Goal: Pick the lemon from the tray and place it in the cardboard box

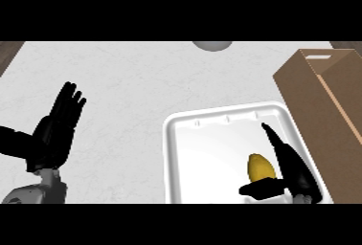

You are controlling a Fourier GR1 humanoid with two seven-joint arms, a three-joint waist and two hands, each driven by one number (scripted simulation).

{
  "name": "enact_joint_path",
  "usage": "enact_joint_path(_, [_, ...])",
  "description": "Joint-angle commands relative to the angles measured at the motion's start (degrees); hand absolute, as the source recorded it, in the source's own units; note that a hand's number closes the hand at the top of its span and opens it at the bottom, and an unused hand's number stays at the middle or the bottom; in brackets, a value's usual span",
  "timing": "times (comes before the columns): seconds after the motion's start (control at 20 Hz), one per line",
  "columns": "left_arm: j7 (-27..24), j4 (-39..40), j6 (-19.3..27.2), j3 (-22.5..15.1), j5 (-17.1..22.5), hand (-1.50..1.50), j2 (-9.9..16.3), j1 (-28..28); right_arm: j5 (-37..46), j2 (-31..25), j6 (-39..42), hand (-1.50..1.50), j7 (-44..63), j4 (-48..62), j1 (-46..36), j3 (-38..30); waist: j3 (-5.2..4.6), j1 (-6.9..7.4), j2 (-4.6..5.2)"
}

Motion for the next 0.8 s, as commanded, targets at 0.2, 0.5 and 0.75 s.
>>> enact_joint_path(0.2, [0.79,1.88,0.72,0.63,-0.42,0.00,-0.96,-2.68,3.99,0.39,-0.63,1.50,-6.22,4.14,-0.41,0.45,0.00,-0.03,0.02])
enact_joint_path(0.5, [2.66,-3.92,0.59,-0.73,-1.30,0.00,-1.12,1.19,9.77,-0.58,-1.03,1.50,-6.01,2.16,-1.42,1.65,0.00,0.11,-0.02])
enact_joint_path(0.75, [0.16,-0.03,1.28,-1.37,-2.63,0.00,-2.11,-0.61,17.55,4.19,7.14,1.50,3.93,-2.21,-12.86,15.35,-0.16,1.29,0.00])
